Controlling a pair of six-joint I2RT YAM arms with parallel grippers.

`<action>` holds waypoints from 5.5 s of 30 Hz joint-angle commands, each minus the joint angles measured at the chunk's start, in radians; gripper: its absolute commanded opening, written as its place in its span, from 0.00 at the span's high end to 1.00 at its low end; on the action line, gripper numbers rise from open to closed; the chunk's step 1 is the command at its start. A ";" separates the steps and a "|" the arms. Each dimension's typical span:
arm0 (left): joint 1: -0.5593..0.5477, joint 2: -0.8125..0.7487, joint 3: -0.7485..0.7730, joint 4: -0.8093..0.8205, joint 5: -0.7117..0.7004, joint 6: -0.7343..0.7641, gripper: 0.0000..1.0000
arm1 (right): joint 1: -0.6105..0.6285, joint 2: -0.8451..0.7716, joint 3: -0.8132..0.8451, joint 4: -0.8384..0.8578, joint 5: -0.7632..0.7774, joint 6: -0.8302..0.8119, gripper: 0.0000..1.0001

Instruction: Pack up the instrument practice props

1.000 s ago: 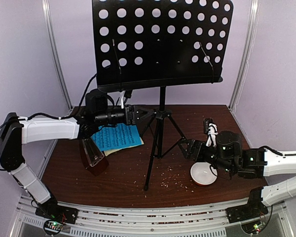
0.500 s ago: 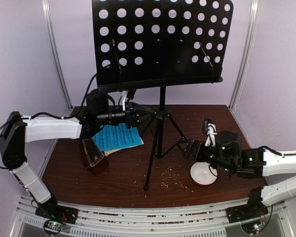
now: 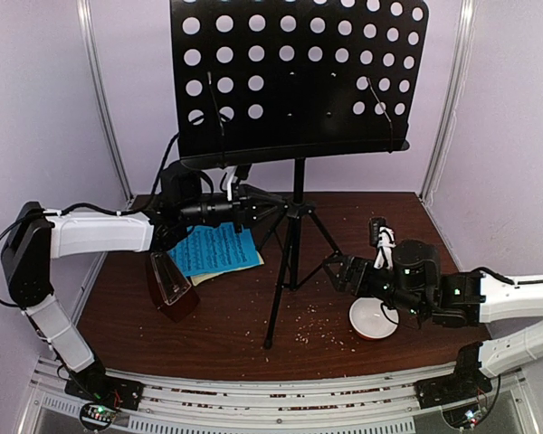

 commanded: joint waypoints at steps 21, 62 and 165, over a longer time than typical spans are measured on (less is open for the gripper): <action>0.003 0.044 0.034 -0.116 -0.017 -0.452 0.89 | -0.004 0.037 0.005 0.026 -0.020 -0.004 0.09; 0.002 0.038 0.142 -0.220 0.076 0.364 0.61 | -0.003 0.035 -0.004 0.031 -0.034 0.011 0.09; -0.025 -0.003 -0.140 0.206 -0.014 -0.696 0.91 | -0.004 0.146 0.047 0.072 -0.078 0.000 0.09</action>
